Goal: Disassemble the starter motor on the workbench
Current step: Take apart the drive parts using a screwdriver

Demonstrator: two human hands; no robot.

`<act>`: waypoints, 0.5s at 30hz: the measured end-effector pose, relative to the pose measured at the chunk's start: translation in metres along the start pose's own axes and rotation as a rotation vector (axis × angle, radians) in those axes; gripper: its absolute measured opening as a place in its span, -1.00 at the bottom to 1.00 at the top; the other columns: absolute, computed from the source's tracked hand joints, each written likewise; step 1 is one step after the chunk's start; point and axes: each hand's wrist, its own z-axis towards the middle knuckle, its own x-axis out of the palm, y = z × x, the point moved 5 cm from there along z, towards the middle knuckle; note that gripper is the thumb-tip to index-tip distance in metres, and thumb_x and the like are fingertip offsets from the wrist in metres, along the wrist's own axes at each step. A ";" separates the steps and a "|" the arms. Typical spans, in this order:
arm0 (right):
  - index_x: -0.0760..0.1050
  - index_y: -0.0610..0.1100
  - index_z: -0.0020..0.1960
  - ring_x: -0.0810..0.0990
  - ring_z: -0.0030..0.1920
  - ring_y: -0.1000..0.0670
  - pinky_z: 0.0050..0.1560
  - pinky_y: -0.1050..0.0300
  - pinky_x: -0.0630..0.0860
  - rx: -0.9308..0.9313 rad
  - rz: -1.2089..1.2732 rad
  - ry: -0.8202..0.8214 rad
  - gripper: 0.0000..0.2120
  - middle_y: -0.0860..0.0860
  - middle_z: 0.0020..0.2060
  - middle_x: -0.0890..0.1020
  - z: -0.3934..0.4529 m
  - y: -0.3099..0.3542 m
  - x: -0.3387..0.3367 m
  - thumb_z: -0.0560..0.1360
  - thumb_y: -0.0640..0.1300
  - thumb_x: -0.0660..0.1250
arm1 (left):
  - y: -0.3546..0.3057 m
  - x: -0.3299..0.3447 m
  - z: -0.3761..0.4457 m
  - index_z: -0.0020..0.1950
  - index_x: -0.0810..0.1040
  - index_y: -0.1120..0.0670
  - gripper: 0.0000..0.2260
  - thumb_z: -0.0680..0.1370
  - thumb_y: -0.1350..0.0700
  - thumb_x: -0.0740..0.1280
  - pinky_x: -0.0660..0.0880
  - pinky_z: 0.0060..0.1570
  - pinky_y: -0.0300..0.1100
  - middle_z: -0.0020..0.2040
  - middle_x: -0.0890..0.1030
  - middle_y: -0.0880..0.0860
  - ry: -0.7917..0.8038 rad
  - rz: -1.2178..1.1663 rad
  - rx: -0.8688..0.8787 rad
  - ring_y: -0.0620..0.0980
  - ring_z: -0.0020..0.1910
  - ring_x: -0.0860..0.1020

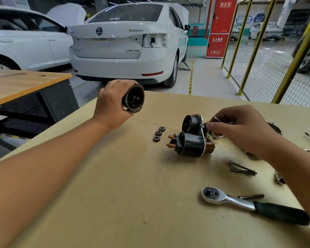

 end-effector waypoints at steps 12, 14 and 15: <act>0.69 0.03 -0.20 0.66 -0.25 0.05 -0.15 0.06 0.53 0.010 0.026 0.013 -0.93 0.06 -0.33 0.70 -0.001 -0.003 -0.001 0.46 -0.07 0.51 | -0.011 0.003 -0.030 0.36 0.56 0.21 -0.33 0.30 0.23 0.69 0.52 0.30 -0.04 0.22 0.65 0.11 -0.052 -0.340 -0.271 0.05 0.24 0.60; 0.69 0.03 -0.20 0.67 -0.24 0.05 -0.13 0.05 0.54 0.009 0.021 0.020 -0.93 0.07 -0.32 0.70 -0.001 -0.004 -0.001 0.47 -0.07 0.51 | -0.011 0.001 -0.032 0.37 0.55 0.18 -0.30 0.28 0.23 0.70 0.52 0.30 -0.13 0.21 0.64 0.05 -0.053 -0.394 -0.314 -0.05 0.23 0.59; 0.69 0.03 -0.19 0.66 -0.25 0.06 -0.14 0.06 0.54 0.009 0.011 0.024 -0.93 0.07 -0.32 0.70 -0.001 -0.004 -0.001 0.47 -0.07 0.51 | -0.011 0.002 -0.033 0.37 0.55 0.15 -0.30 0.27 0.22 0.71 0.51 0.29 -0.20 0.19 0.64 0.01 -0.062 -0.428 -0.341 -0.12 0.21 0.58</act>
